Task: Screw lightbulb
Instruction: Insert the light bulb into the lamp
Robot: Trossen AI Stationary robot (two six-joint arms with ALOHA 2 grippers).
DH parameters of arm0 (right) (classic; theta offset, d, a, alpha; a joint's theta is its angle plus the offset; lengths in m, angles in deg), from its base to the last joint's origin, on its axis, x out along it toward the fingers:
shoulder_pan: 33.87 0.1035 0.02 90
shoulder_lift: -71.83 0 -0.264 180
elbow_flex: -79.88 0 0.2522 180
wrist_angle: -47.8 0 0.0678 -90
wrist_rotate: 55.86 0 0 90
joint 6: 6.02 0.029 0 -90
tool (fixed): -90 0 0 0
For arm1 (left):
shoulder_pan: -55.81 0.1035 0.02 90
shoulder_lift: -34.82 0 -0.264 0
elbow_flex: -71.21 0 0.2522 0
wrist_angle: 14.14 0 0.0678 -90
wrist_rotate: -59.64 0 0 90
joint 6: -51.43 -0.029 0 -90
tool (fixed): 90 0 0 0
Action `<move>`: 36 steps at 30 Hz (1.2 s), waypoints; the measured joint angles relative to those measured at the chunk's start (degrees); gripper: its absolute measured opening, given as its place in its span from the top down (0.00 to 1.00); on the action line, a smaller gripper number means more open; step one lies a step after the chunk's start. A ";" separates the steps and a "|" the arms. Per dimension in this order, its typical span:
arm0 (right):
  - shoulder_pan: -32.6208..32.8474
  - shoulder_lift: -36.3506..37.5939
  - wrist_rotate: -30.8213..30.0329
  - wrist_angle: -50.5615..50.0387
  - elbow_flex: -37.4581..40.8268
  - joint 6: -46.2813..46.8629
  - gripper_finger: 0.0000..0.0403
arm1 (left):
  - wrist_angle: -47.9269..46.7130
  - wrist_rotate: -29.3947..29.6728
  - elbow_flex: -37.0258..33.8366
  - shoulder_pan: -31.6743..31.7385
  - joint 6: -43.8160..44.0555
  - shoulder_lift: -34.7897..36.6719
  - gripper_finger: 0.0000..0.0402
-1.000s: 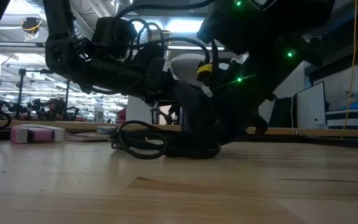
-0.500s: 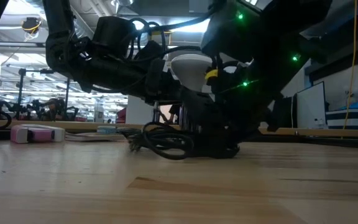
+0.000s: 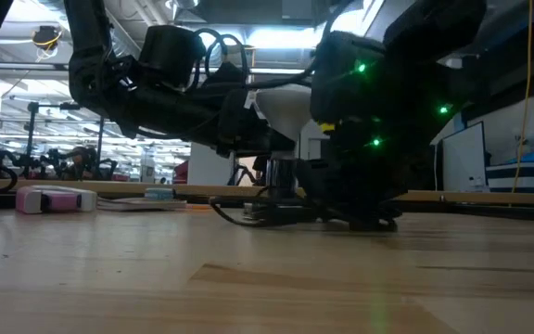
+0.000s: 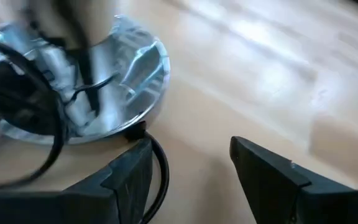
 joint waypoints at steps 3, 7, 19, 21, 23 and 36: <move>-1.52 -0.09 -2.76 -0.72 0.12 -2.96 0.44 | -0.02 0.01 -0.01 0.02 0.04 -0.02 0.61; -3.68 -0.11 -3.54 -0.57 0.09 -6.54 0.44 | -0.07 -0.02 -0.04 0.04 0.07 -0.05 0.61; -3.07 1.47 -4.69 0.55 0.04 -8.65 0.44 | -0.13 -1.02 -0.04 0.05 0.22 -0.09 0.61; -1.81 3.08 -5.90 0.43 0.06 -8.63 0.44 | -0.01 -1.29 -0.07 0.00 0.27 -0.09 0.61; -0.46 4.90 -6.48 0.54 0.04 -8.66 0.44 | 0.00 -1.31 -0.04 0.00 0.37 -0.09 0.61; 4.71 9.26 -2.72 12.43 -0.13 -13.48 0.44 | 0.04 -0.83 -0.04 0.00 0.39 -0.09 0.61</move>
